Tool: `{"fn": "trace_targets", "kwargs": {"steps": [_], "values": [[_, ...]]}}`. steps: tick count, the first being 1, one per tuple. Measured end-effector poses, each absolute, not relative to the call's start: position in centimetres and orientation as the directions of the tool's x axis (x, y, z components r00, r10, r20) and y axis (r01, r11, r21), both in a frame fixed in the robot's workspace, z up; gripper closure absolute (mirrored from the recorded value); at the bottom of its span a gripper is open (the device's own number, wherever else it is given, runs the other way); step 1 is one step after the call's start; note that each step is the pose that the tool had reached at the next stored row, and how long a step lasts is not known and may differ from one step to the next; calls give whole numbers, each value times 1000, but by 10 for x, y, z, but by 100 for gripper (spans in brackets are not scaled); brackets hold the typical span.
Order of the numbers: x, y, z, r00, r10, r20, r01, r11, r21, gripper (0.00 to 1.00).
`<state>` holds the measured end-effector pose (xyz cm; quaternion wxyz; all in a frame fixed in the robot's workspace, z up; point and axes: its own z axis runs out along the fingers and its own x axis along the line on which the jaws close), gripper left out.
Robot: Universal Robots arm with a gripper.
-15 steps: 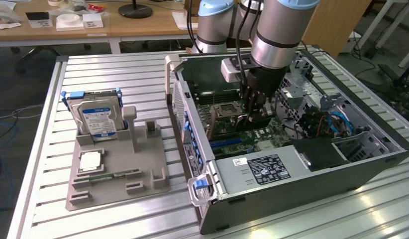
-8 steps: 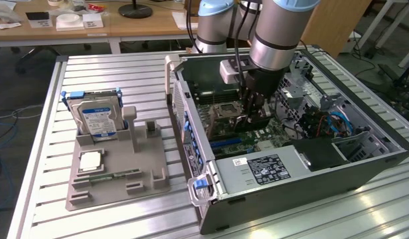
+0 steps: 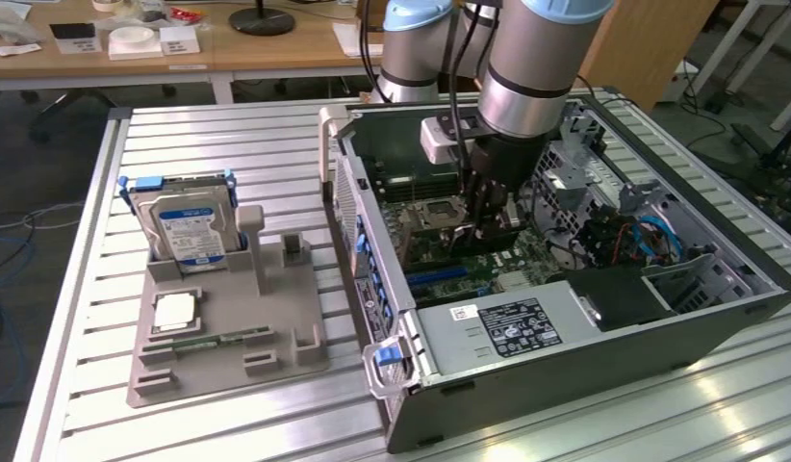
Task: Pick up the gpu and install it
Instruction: 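Insert the gpu into the slot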
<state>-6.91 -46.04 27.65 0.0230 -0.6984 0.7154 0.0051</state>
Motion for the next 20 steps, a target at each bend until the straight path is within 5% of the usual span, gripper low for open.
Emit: {"fn": "trace_targets", "kwargs": {"steps": [20], "values": [[-72, -460, 276, -24, -999, -40, -999, 25, -25, 73]]}}
